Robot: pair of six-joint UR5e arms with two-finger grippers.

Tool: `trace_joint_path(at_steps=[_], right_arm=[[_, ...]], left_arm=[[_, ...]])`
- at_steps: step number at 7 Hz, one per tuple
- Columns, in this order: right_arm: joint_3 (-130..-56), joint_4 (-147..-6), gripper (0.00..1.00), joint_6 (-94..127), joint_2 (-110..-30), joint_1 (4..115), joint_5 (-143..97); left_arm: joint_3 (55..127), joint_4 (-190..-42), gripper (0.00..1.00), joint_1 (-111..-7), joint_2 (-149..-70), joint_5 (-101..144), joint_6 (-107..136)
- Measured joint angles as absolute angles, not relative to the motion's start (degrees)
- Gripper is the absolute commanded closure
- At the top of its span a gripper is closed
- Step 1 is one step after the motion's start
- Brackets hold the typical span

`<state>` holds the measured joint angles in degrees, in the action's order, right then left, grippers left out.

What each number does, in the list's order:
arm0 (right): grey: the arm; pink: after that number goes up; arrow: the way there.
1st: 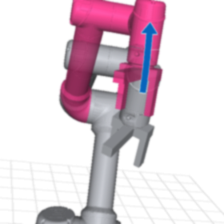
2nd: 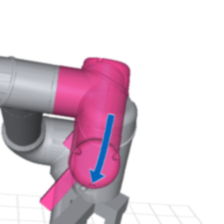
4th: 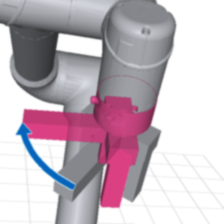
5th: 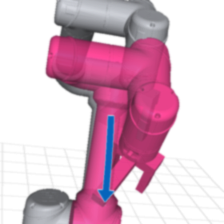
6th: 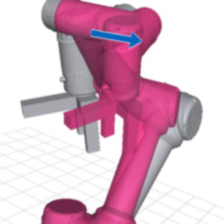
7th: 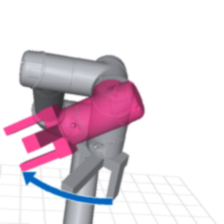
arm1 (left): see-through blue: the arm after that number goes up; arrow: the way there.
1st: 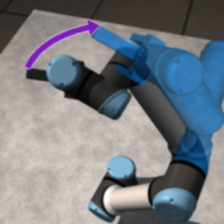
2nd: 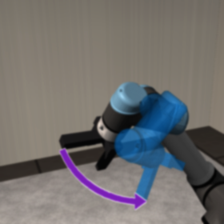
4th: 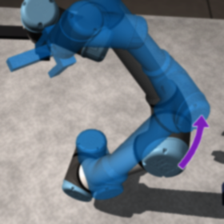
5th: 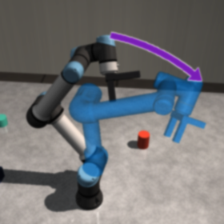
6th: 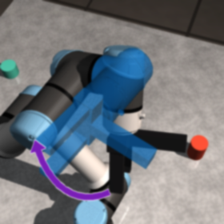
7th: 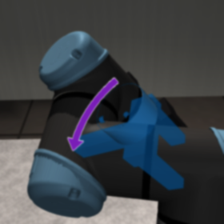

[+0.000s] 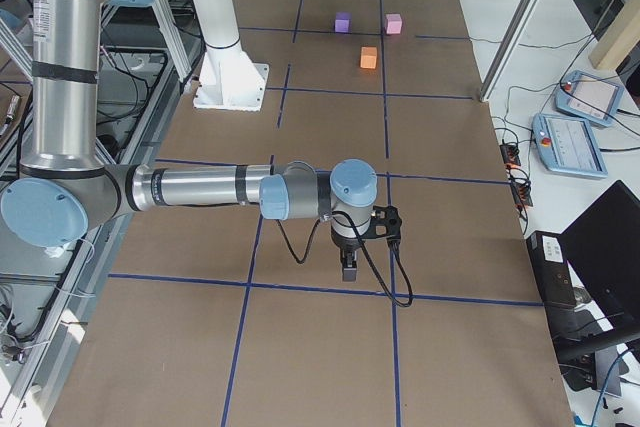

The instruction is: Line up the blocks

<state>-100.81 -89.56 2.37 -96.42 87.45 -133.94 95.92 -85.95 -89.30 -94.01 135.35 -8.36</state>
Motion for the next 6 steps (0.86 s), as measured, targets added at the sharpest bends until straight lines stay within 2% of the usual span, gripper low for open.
trace_joint_path(at_steps=[3, 6], right_arm=[[-100.8, -89.6, 0.0, 2.4, -96.4, 87.5, -133.9], [-100.8, -89.6, 0.0, 2.4, -96.4, 87.5, -133.9]], left_arm=[[95.6, -86.9, 0.0, -88.2, -94.7, 135.3, -8.4], [96.8, -96.7, 0.0, -80.2, -98.6, 135.3, -3.3]])
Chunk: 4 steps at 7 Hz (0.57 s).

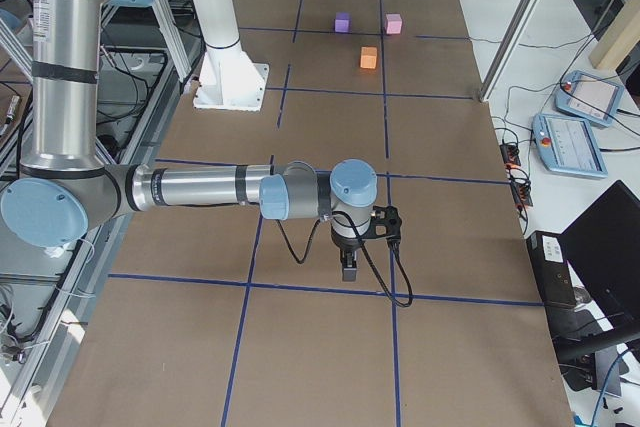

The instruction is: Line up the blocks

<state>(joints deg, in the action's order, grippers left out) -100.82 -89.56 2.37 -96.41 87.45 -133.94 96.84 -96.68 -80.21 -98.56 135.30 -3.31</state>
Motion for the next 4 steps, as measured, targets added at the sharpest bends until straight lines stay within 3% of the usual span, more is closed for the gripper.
trace_joint_path(at_steps=[4], right_arm=[[-100.8, -89.6, 0.0, 2.4, -96.4, 87.5, -133.9]], left_arm=[[96.7, -98.4, 0.0, -61.4, -113.4, 132.8, 36.3]])
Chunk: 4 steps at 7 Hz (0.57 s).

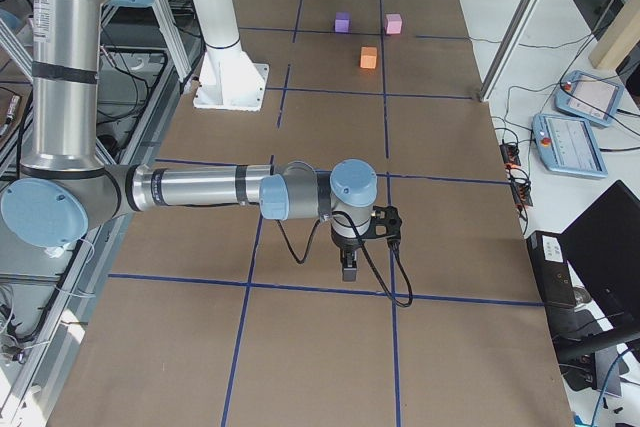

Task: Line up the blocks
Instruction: 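Reach the left gripper down over the orange cube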

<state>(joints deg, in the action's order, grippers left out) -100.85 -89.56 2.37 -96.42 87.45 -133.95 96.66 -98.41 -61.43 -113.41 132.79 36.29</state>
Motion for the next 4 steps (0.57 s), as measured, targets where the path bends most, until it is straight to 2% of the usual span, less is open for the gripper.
trace_joint_path(at_steps=[2, 4], right_arm=[[-100.8, -89.6, 0.0, 2.4, -96.4, 87.5, -134.0], [-100.9, -89.6, 0.0, 2.4, -96.4, 87.5, -134.0]], left_arm=[[93.6, -99.3, 0.0, -50.2, -121.2, 124.1, 54.6], [89.9, -101.3, 0.0, -44.2, -124.6, 118.7, 63.2]])
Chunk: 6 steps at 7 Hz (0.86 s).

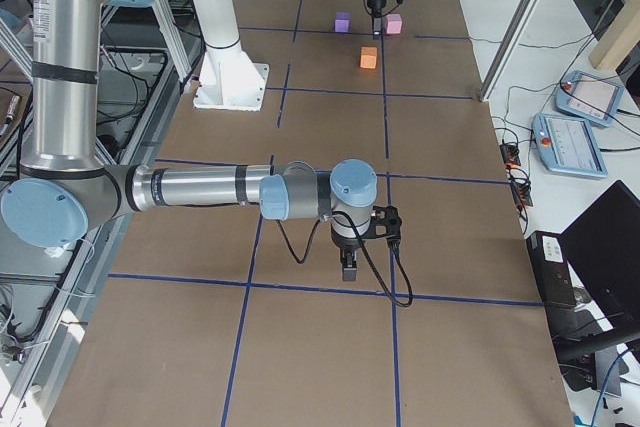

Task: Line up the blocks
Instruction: 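Reach the left gripper down over the orange cube, then close the left gripper on the orange cube and lift it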

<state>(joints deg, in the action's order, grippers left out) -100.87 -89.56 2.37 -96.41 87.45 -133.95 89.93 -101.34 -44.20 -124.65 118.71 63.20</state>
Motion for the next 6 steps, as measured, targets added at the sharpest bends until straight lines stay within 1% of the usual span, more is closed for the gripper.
trace_joint_path(at_steps=[2, 4, 5, 6], right_arm=[[-100.9, -89.6, 0.0, 2.4, -96.4, 87.5, -133.9], [-100.9, -89.6, 0.0, 2.4, -96.4, 87.5, -133.9], [-100.9, -89.6, 0.0, 2.4, -96.4, 87.4, -133.9], [-100.9, -89.6, 0.0, 2.4, -96.4, 87.5, -133.9]], left_arm=[[86.8, -101.9, 0.0, -41.3, -126.6, 115.6, 66.6], [84.6, -102.4, 0.0, -39.7, -126.9, 113.8, 67.6], [82.7, -104.1, 0.02, -38.9, -127.0, 113.2, 68.1], [81.1, -106.1, 0.35, -38.0, -126.9, 112.7, 68.6]])
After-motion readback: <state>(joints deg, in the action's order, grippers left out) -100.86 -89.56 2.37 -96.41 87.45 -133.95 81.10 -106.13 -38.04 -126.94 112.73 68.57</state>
